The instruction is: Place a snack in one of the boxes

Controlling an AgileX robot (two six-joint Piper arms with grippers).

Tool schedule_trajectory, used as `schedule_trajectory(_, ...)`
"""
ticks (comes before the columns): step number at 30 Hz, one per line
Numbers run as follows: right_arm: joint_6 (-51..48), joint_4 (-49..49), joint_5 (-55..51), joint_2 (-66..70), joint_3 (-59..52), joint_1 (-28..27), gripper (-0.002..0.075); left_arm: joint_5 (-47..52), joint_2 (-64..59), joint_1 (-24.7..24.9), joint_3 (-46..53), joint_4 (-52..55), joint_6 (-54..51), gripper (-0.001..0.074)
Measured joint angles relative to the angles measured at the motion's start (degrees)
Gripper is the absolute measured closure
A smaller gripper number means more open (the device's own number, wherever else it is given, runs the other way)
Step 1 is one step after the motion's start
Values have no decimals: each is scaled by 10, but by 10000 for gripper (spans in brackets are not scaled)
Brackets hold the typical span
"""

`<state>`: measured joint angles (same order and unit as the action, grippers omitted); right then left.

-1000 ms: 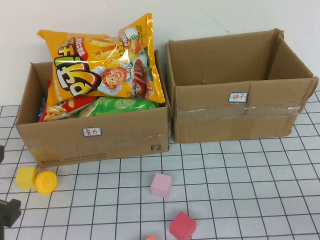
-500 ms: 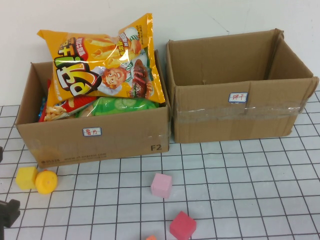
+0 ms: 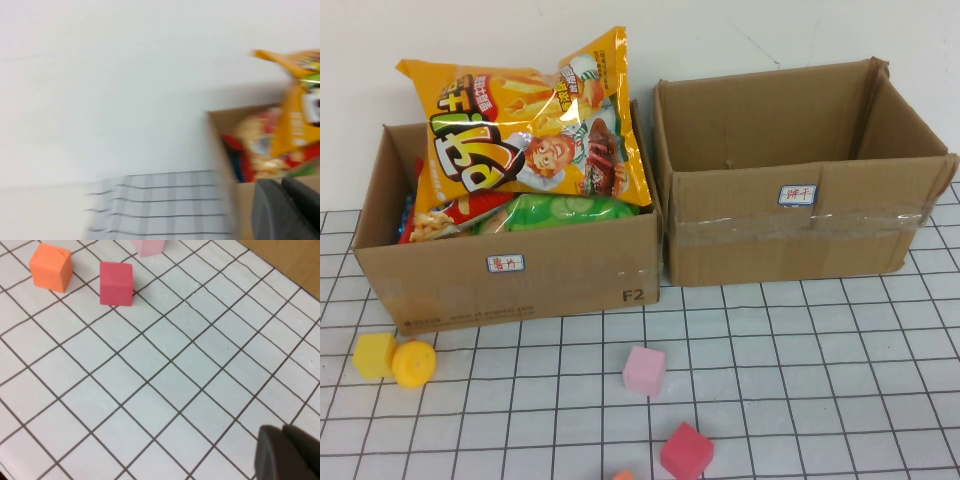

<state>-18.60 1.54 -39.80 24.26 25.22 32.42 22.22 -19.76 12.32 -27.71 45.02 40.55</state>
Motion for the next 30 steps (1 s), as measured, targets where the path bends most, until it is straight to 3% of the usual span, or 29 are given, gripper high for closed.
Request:
schedule_trajectory(5,0,1,0,0,0,0,727,-1,80,-87,50,5,-3,736)
schedule_trajectory(9,0,2,0,0,0,0,727,12,116,-123,85,5,-5,736)
schedule_trajectory(13,0,2,0,0,0,0,727,15,122,-131,101,-37,13,736)
schedule_trajectory(21,0,3,0,0,0,0,727,-207,122,-132,192,-280,-179,736)
schedule_trajectory(30,0,3,0,0,0,0,727,-204,163,-132,267,-440,-311,736)
